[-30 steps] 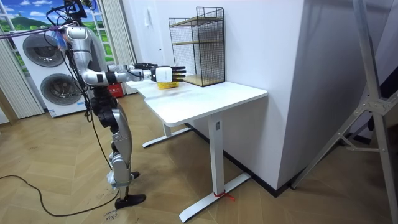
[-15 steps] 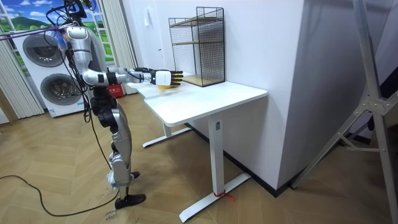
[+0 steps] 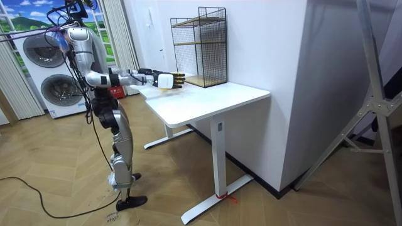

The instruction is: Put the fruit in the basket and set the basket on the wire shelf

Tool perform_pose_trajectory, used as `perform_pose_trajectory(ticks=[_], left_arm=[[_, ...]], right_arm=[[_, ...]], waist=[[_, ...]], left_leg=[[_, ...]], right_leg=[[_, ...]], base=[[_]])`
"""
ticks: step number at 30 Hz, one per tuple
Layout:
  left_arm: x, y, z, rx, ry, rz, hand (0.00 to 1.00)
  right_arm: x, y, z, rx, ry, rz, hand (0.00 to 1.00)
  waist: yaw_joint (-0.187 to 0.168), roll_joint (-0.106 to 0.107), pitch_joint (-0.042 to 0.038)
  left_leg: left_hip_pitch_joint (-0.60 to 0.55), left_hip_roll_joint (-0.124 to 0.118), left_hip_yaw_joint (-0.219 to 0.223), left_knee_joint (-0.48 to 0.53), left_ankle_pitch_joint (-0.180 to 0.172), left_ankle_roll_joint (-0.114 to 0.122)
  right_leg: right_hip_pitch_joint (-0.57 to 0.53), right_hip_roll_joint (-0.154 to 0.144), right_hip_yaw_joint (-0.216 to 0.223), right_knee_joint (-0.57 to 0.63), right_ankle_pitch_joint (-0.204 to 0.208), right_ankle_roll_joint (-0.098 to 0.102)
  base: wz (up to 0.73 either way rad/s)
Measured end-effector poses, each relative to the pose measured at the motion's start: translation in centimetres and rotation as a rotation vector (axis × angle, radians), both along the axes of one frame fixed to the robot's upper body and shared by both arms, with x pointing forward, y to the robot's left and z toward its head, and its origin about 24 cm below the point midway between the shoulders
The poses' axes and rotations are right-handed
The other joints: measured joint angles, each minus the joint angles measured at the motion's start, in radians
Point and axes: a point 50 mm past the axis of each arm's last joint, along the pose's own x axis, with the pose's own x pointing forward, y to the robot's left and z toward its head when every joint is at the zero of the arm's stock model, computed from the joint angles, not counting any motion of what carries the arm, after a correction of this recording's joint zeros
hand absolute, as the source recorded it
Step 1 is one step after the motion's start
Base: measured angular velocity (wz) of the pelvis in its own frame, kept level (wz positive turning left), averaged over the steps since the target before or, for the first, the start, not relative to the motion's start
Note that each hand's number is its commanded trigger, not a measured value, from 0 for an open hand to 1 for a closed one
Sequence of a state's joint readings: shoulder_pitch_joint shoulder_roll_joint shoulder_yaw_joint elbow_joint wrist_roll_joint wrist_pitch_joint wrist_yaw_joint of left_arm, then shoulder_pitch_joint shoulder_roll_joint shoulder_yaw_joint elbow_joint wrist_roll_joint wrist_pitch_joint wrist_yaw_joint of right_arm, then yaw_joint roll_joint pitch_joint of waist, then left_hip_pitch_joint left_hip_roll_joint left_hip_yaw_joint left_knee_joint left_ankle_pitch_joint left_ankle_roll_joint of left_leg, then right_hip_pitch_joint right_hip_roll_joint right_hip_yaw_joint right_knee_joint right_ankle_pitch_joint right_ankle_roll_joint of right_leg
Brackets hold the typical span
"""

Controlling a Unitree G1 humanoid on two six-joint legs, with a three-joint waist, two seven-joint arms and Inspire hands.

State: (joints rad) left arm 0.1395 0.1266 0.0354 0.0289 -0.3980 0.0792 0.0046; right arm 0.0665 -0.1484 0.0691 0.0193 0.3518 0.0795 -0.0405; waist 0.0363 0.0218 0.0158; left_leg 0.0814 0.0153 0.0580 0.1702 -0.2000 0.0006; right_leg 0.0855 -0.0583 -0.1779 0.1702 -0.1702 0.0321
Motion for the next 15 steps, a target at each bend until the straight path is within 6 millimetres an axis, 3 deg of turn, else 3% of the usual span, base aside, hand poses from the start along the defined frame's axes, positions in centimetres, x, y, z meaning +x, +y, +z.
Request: perform_pose_trajectory(ticks=[15], left_arm=[[1.5, -0.3, 0.1, 0.011, -0.004, -0.027, 0.00]], right_arm=[[-0.1, 0.2, -0.8, 0.002, 0.033, 0.026, 0.00]], waist=[[-0.003, 0.000, 0.0000]], left_leg=[[0.003, 0.007, 0.037, 0.002, 0.000, 0.000]], right_leg=[[-0.004, 0.004, 0.013, 0.001, 0.002, -0.003]], base=[[-0.03]])
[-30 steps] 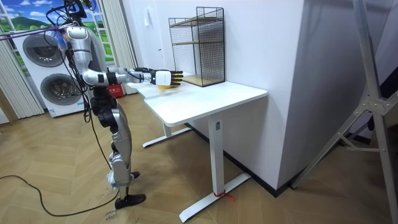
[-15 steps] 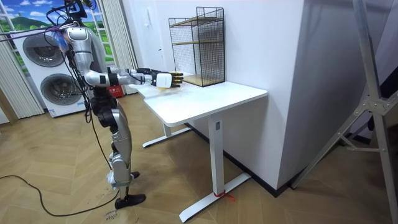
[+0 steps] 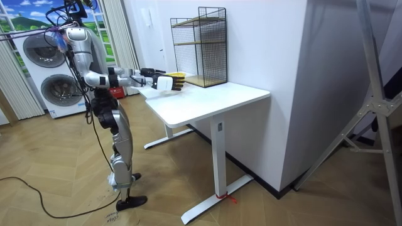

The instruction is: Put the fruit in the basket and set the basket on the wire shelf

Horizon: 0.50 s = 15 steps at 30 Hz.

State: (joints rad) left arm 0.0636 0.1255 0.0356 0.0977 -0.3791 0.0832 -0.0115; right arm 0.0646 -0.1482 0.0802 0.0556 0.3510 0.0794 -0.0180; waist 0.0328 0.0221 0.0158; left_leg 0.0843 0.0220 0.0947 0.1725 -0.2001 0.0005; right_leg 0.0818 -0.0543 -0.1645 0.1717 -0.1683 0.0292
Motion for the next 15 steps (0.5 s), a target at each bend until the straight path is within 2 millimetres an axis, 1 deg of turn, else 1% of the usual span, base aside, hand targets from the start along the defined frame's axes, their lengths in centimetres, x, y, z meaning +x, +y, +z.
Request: perform_pose_trajectory(ticks=[8, 15], left_arm=[[0.47, 0.06, -0.50, -0.022, 0.022, 0.005, 0.00], [0.62, 0.03, -0.37, -0.021, 0.017, 0.004, 0.00]], right_arm=[[-0.01, 0.18, -0.02, 0.002, 0.001, 0.007, 0.00], [-0.01, 0.20, -0.03, 0.002, 0.001, 0.007, 0.00]], waist=[[-0.001, 0.000, -0.0003], [-0.002, -0.003, -0.0017]], left_leg=[[0.000, 0.002, 0.011, -0.001, 0.000, 0.000], [0.003, 0.002, 0.011, 0.000, 0.000, 0.000]], right_leg=[[-0.001, 0.001, 0.000, 0.000, 0.000, 0.000], [0.000, 0.001, 0.000, 0.000, 0.000, 0.000]], base=[[0.00], [0.00]])
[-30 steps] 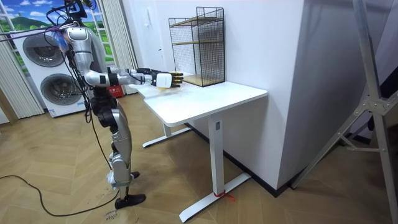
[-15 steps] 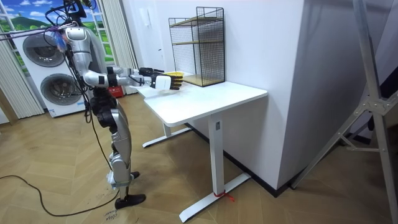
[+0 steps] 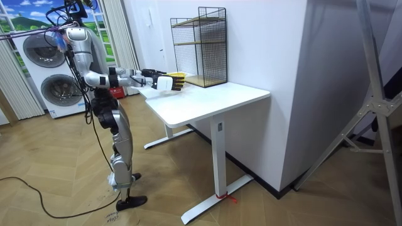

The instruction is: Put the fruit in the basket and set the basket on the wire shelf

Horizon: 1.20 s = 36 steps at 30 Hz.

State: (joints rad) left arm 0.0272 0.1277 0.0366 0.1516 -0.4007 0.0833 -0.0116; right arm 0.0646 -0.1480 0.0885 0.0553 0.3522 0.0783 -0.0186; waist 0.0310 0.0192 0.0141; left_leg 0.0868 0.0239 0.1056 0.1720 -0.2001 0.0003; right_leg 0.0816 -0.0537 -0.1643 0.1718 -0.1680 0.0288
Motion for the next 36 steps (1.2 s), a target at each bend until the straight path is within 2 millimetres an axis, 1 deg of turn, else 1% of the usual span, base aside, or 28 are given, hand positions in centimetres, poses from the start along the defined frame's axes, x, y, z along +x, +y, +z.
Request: perform_pose_trajectory(ticks=[5, 11, 13, 15, 20, 24, 29, 32, 36], left_arm=[[0.2, -0.2, 0.2, -0.023, -0.012, -0.004, 0.00], [0.5, -0.9, 0.4, -0.043, -0.019, -0.031, 0.00], [0.5, -1.0, 0.4, -0.101, -0.022, -0.026, 0.00], [0.5, -1.1, 0.5, -0.122, -0.026, -0.029, 0.00], [0.7, -1.9, 0.6, -0.228, -0.038, -0.059, 0.00], [0.7, -1.9, 0.7, -0.294, -0.049, -0.060, 0.00], [0.8, -1.7, 1.5, -0.301, -0.090, -0.076, 0.00], [0.9, -1.8, 1.8, -0.305, -0.110, -0.097, 0.00], [0.9, -1.9, 2.0, -0.307, -0.120, -0.113, 0.00]], right_arm=[[0.0, 0.1, 0.0, 0.000, 0.000, 0.003, 0.00], [0.0, 0.2, 0.0, 0.002, -0.002, 0.023, 0.00], [0.1, 0.3, 0.1, -0.001, -0.005, 0.028, 0.00], [0.1, 0.4, 0.1, -0.003, -0.006, 0.031, 0.00], [0.1, 0.5, 0.1, -0.003, -0.008, 0.036, 0.00], [0.1, 0.6, 0.1, 0.004, -0.010, 0.046, 0.00], [0.1, 0.7, 0.1, 0.009, -0.013, 0.064, 0.00], [0.1, 0.7, 0.2, 0.011, -0.015, 0.072, 0.00], [0.1, 0.8, 0.2, 0.012, -0.015, 0.074, 0.00]], waist=[[-0.003, -0.005, -0.0030], [-0.012, -0.015, -0.0089], [-0.023, -0.016, -0.0086], [-0.027, -0.016, -0.0085], [-0.026, -0.018, -0.0069], [-0.022, -0.019, -0.0059], [-0.022, -0.017, -0.0044], [-0.012, -0.013, -0.0024], [-0.002, -0.013, -0.0020]], left_leg=[[0.000, 0.000, 0.000, 0.000, 0.000, 0.000], [0.004, 0.000, 0.001, -0.002, 0.000, 0.000], [0.009, 0.000, 0.001, -0.002, 0.000, 0.000], [0.011, 0.000, 0.001, -0.003, 0.000, 0.000], [0.012, 0.001, 0.002, -0.003, 0.000, 0.000], [0.013, 0.001, 0.008, -0.003, 0.000, 0.000], [0.012, 0.001, 0.009, -0.003, 0.000, 0.000], [0.013, 0.002, 0.013, -0.003, 0.000, 0.000], [0.013, 0.002, 0.013, -0.003, 0.000, 0.000]], right_leg=[[-0.001, 0.000, 0.003, 0.000, 0.000, 0.000], [0.000, 0.002, 0.015, 0.000, 0.000, 0.000], [0.005, 0.002, 0.016, 0.000, 0.000, 0.000], [0.005, 0.003, 0.021, 0.000, 0.000, 0.000], [0.005, 0.004, 0.023, 0.002, 0.001, -0.001], [0.003, 0.003, 0.025, 0.004, 0.001, -0.001], [0.002, 0.003, 0.025, 0.004, 0.001, -0.001], [0.001, 0.004, 0.025, 0.004, 0.001, -0.001], [0.001, 0.004, 0.024, 0.004, 0.001, -0.001]], base=[[0.00], [-0.02], [0.00], [-0.05], [-0.01], [-0.01], [0.00], [-0.02], [0.00]])
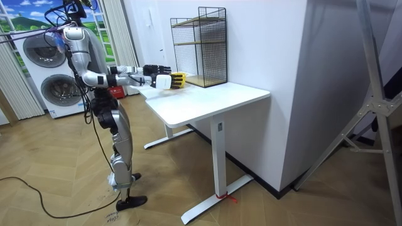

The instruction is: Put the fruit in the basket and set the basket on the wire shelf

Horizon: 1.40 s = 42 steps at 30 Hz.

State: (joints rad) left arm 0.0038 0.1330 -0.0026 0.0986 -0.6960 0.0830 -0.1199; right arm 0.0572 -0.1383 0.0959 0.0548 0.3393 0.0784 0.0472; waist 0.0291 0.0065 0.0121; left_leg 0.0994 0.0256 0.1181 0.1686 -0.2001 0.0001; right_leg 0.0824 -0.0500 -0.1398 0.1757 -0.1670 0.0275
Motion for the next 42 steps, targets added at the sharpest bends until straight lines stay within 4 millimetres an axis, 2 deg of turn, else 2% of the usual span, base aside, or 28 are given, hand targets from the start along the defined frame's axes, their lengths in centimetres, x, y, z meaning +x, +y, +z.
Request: perform_pose_trajectory(ticks=[8, 12, 16, 28, 42], left_arm=[[0.0, 0.0, -0.1, 0.003, 0.003, -0.001, 0.00], [-0.1, 0.2, -0.8, 0.011, 0.033, 0.002, 0.00], [-0.4, 0.3, -2.0, 0.044, 0.085, 0.000, 0.00], [-0.1, 0.3, -2.4, 0.207, 0.097, -0.066, 0.00], [0.1, 0.1, -2.5, 0.216, 0.101, -0.080, 0.00]], right_arm=[[0.1, 0.2, 0.0, -0.027, -0.003, 0.012, 0.00], [0.1, 0.5, 0.0, -0.057, -0.005, 0.030, 0.00], [0.0, 0.9, -0.4, -0.091, 0.007, 0.066, 0.00], [0.5, 2.0, -0.7, -0.087, 0.019, 0.110, 0.00], [0.4, 2.2, -0.9, -0.065, 0.029, 0.115, 0.00]], waist=[[0.005, 0.000, 0.0004], [0.002, 0.001, 0.0080], [0.000, 0.002, 0.0088], [0.002, 0.009, 0.0053], [-0.002, 0.016, 0.0047]], left_leg=[[0.000, 0.000, 0.000, 0.001, 0.000, 0.000], [-0.001, 0.000, 0.000, 0.001, 0.000, 0.000], [-0.010, 0.000, 0.000, 0.001, 0.000, 0.000], [-0.016, 0.001, 0.002, 0.001, 0.000, 0.000], [-0.008, 0.001, 0.005, 0.001, 0.000, 0.000]], right_leg=[[0.000, 0.000, 0.000, 0.002, 0.000, 0.000], [-0.005, 0.000, 0.000, 0.009, 0.000, 0.000], [-0.015, 0.000, -0.001, 0.012, 0.000, 0.000], [-0.020, 0.000, 0.000, 0.010, 0.000, -0.001], [-0.015, 0.000, 0.002, 0.011, 0.000, -0.001]], base=[[0.00], [0.00], [0.00], [0.00], [0.00]])
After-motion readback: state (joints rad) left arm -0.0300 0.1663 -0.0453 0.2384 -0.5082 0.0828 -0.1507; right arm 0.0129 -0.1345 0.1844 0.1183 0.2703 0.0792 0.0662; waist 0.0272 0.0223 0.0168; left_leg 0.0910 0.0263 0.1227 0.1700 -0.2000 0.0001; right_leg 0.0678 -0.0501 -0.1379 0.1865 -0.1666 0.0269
